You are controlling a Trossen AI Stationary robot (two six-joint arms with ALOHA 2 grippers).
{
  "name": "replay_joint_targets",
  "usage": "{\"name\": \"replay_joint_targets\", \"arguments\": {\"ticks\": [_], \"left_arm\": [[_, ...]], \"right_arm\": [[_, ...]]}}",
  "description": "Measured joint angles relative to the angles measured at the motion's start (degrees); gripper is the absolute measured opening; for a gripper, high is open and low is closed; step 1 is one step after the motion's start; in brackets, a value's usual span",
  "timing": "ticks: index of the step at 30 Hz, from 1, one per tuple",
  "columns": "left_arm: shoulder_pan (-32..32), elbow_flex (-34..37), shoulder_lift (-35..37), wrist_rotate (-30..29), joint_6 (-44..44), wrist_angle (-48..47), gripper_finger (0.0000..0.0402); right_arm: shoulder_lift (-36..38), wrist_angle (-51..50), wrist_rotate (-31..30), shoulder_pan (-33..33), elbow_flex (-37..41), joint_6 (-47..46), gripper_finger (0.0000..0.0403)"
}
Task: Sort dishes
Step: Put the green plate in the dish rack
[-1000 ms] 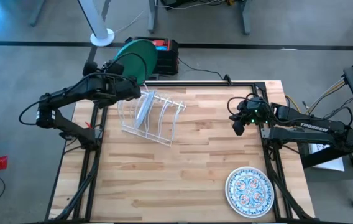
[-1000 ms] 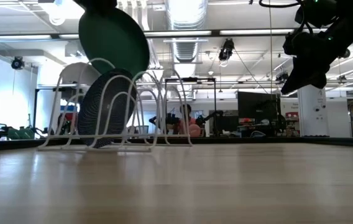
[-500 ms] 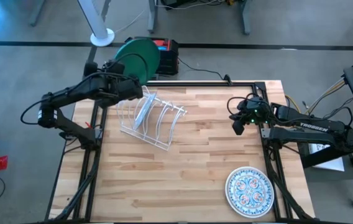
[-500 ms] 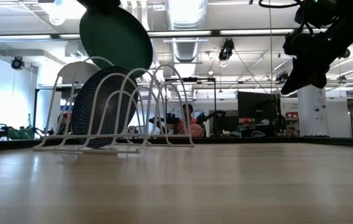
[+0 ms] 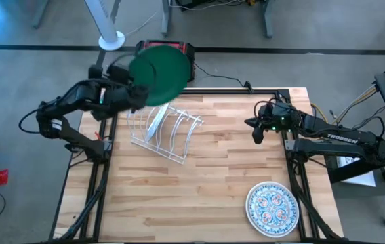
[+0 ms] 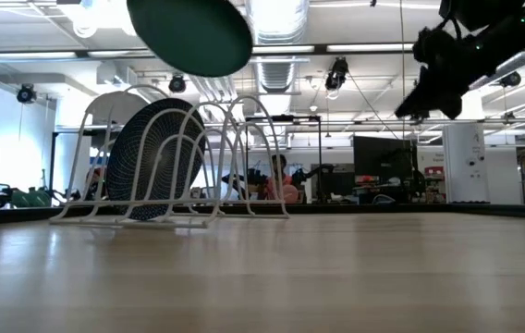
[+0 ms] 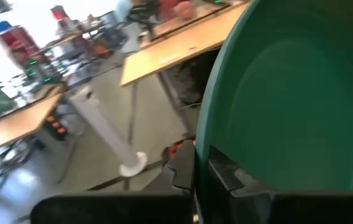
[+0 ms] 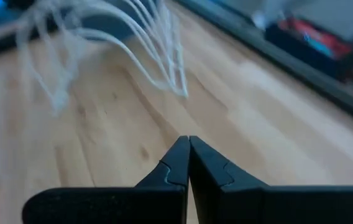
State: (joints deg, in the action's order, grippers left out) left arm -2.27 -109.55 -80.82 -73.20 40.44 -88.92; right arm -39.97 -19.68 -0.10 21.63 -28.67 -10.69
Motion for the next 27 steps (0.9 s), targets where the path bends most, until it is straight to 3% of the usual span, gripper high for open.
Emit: {"name": "replay_joint_targets", "arguments": {"ticks": [7, 13, 21, 27], "left_arm": [[9.49, 4.83, 0.0, -2.75, 8.04, -0.48, 0.0], [17.03, 7.9, -0.27, -4.05, 6.83, 8.97, 0.0], [23.35, 9.42, -5.26, -9.36, 4.16, 14.09, 0.0], [24.07, 8.43, -10.73, -8.77, 1.76, 18.78, 0.0]], "right_arm": [[0.0, 14.56, 13.02, 0.02, 0.0, 5.02, 0.0], [-0.29, 27.64, 15.46, -0.41, -0.09, 3.23, 0.0015], [-0.61, 32.56, 18.31, -3.14, -0.14, 0.67, 0.0114], [-2.77, 32.74, 18.38, -6.04, -1.79, 1.9, 0.0188]]}}
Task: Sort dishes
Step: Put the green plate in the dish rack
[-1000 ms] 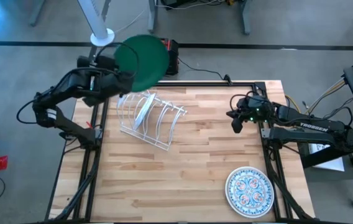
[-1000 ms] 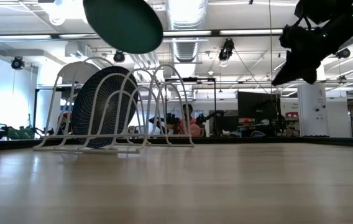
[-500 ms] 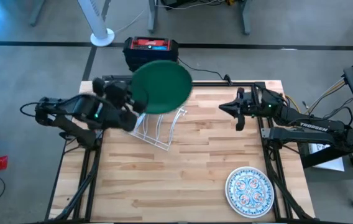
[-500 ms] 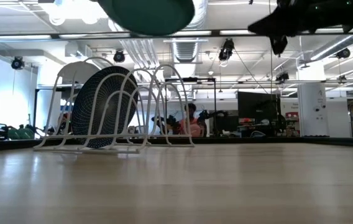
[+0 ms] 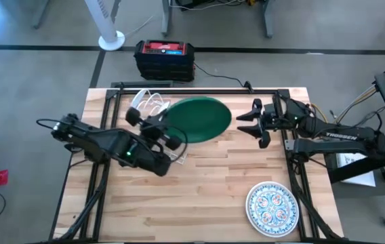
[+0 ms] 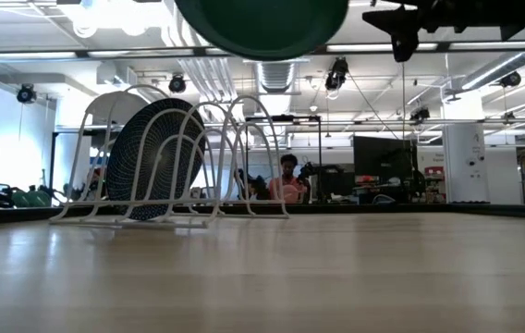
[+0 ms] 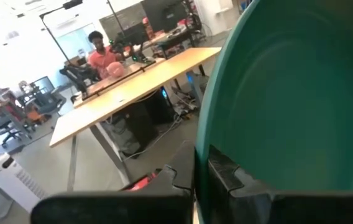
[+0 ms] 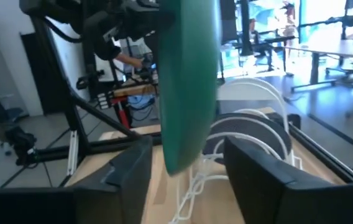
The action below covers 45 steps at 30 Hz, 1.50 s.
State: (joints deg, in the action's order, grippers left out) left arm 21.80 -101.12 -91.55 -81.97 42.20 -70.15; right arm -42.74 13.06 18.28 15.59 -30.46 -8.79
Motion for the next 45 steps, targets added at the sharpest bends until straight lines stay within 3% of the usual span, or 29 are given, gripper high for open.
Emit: {"name": "replay_joint_targets", "arguments": {"ticks": [8, 15, 18, 23, 26, 31, 39, 45], "left_arm": [[0.41, -7.71, -7.21, -0.1, -3.75, 0.8, 0.0], [2.31, -19.43, -15.31, -0.44, -10.1, 0.39, 0.0], [2.73, -24.66, -18.4, -0.73, -11.46, -0.81, 0.0], [3.73, -31.44, -22.71, -0.4, -8.34, -5.72, 0.0006], [4.76, -33.56, -23.65, 1.78, -2.45, -11.49, 0.0032], [6.39, -33.58, -23.31, 3.82, 6.08, -17.63, 0.0114], [7.8, -33.42, -22.84, 5.17, -3.19, -18.02, 0.0239], [10.19, -33.71, -22.15, 4.55, -11.1, -18.96, 0.0255]], "right_arm": [[-3.84, 2.67, -0.15, -1.75, -1.26, 1.23, 0.0242], [-6.92, 8.72, 0.6, -1.72, -1.27, 1.88, 0.0236], [-8.59, 9.96, 3.9, -1.75, -1.85, 2.05, 0.0196], [-10.06, 10.01, 1.69, -2.12, -2.3, 4.35, 0.004], [-9.4, 8.79, 1.18, -2.33, -2.34, 4.48, 0.0037], [-6.55, 3.76, 1.77, -2.29, -2.65, 7.66, 0.0037], [-3.46, 0.12, 1.71, -3.5, -2.62, 15.04, 0.0037], [-0.37, -3.34, 1.93, -3.46, -2.65, 20.15, 0.0037]]}}
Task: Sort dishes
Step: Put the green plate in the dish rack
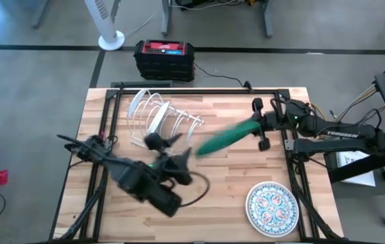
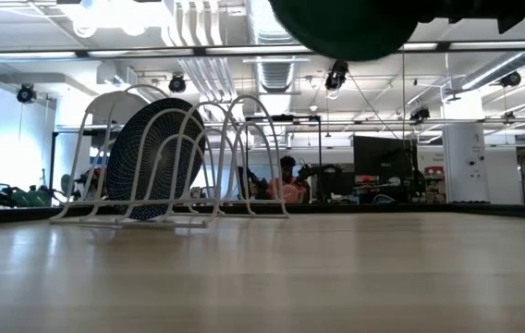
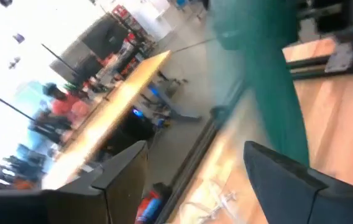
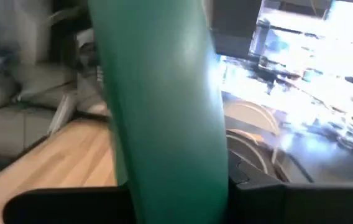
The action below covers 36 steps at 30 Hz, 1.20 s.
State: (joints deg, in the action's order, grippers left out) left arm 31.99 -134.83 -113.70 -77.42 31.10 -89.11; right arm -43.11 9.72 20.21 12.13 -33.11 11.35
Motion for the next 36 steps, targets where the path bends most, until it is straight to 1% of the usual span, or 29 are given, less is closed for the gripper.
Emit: {"name": "replay_joint_targets", "arguments": {"ticks": [1, 2, 4, 6, 9, 12, 16, 19, 23, 25, 27, 32, 36], "left_arm": [[0.51, 0.09, 1.24, -0.73, -0.49, -0.93, 0.0254], [1.01, 0.03, 2.93, -0.67, -0.48, -0.22, 0.0253], [1.59, -0.53, 4.47, -2.58, -0.02, -0.01, 0.0253], [2.09, -0.4, 4.95, -2.62, 2.29, 0.31, 0.0253], [2.14, 0.57, 3.82, -1.13, 5.16, 1.59, 0.0254], [2.14, 0.98, 2.96, 0.17, 4.96, 4.02, 0.0254], [2.44, 0.91, 2.08, -0.62, 5.04, 5.16, 0.0254], [2.86, 1.21, 1.12, -0.02, 5.38, 6.53, 0.0254], [2.88, 1.68, 1.59, 1.13, 2.72, 10.57, 0.0254], [2.84, 2.25, 1.29, 1.1, 2.58, 10.68, 0.0254], [2.86, 2.39, 1.08, 1.21, 2.79, 10.74, 0.0254], [2.99, 3.02, 1.39, 0.8, 2.72, 11.19, 0.0254], [2.73, 4.67, 1.24, 0.92, 2.42, 13.11, 0.0254]], "right_arm": [[0.81, -1.2, 2.56, -0.13, 0.2, 2.06, 0.0037], [1.55, -0.94, 2.93, -0.31, 0.31, 3.72, 0.0037], [2.51, -0.29, 4.27, -0.48, 0.25, 7.64, 0.0037], [3.11, 1.93, 2.57, -0.74, 0.25, 10.07, 0.0037], [3.02, 5.9, -0.78, -1.69, -0.02, 13.91, 0.0037], [1.64, 9.01, -4.32, -1.43, -1.26, 16.72, 0.0037], [-0.66, 10.55, -3.63, -1.63, -3.69, 19.27, 0.0037], [-3.02, 10.22, -3.79, -1.47, -5.75, 20.32, 0.0037], [-6.59, 11.08, -1.62, -1.56, -8.62, 21.41, 0.0037], [-8.39, 10.95, -0.81, -1.48, -9.52, 21.53, 0.0037], [-10.03, 11.12, 1.45, -1.54, -9.91, 21.49, 0.0037], [-12.5, 14.72, 2.51, -2.37, -10.59, 21.08, 0.0037], [-14.01, 16.6, 4.88, -3.33, -10.64, 20.82, 0.0037]]}}
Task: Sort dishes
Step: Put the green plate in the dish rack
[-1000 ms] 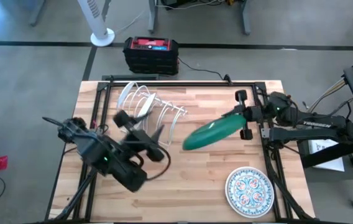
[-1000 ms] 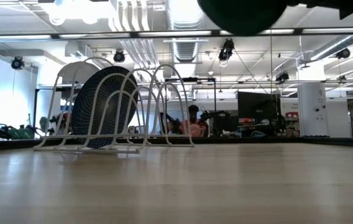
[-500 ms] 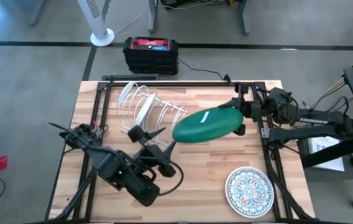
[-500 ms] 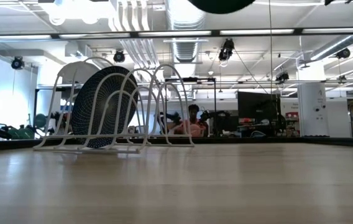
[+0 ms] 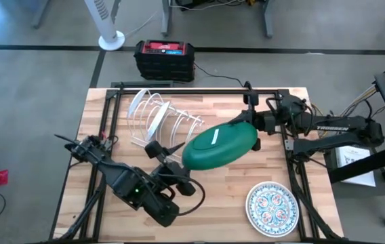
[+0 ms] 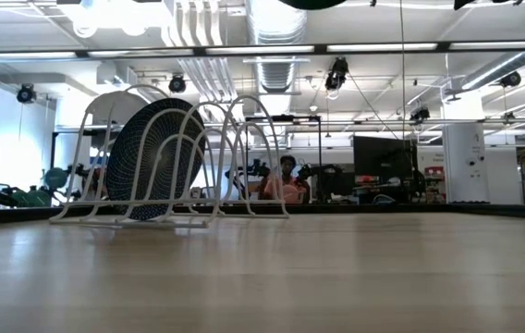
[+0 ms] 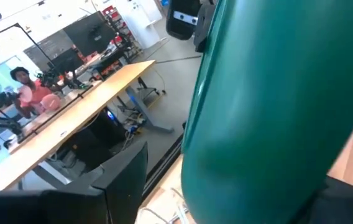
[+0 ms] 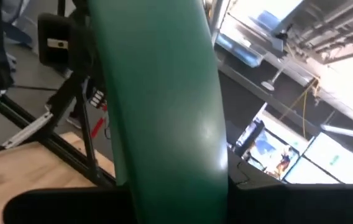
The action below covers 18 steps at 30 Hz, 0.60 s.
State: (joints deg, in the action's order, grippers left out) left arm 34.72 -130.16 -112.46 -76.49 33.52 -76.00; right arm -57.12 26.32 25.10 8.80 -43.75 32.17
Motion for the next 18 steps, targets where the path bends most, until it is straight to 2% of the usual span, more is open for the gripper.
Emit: {"name": "replay_joint_targets", "arguments": {"ticks": [6, 10, 13, 16, 18], "left_arm": [[-0.88, 5.18, -0.02, -2.17, -1.87, 7.21, 0.0252], [-0.59, 7.2, 0.02, -6.68, -2.82, 10.17, 0.0223], [-0.73, 7.88, 0.0, -8.1, -2.73, 10.61, 0.0164], [-0.66, 7.94, 0.02, -7.99, -2.7, 11.14, 0.0078], [-0.73, 8.12, 0.04, -10.55, -2.99, 10.23, 0.0031]], "right_arm": [[-2.19, 3.32, 1.17, -2.84, -0.11, -0.1, 0.0037], [-3.44, 5.02, 0.41, -3.71, -0.09, 0.09, 0.0037], [-4.19, 6.08, -0.04, -3.59, -0.09, -1.33, 0.0037], [-4.72, 6.97, -0.86, -3.61, -0.09, -1.59, 0.0037], [-5.21, 7.48, -1.38, -3.6, -0.02, -2.91, 0.0037]]}}
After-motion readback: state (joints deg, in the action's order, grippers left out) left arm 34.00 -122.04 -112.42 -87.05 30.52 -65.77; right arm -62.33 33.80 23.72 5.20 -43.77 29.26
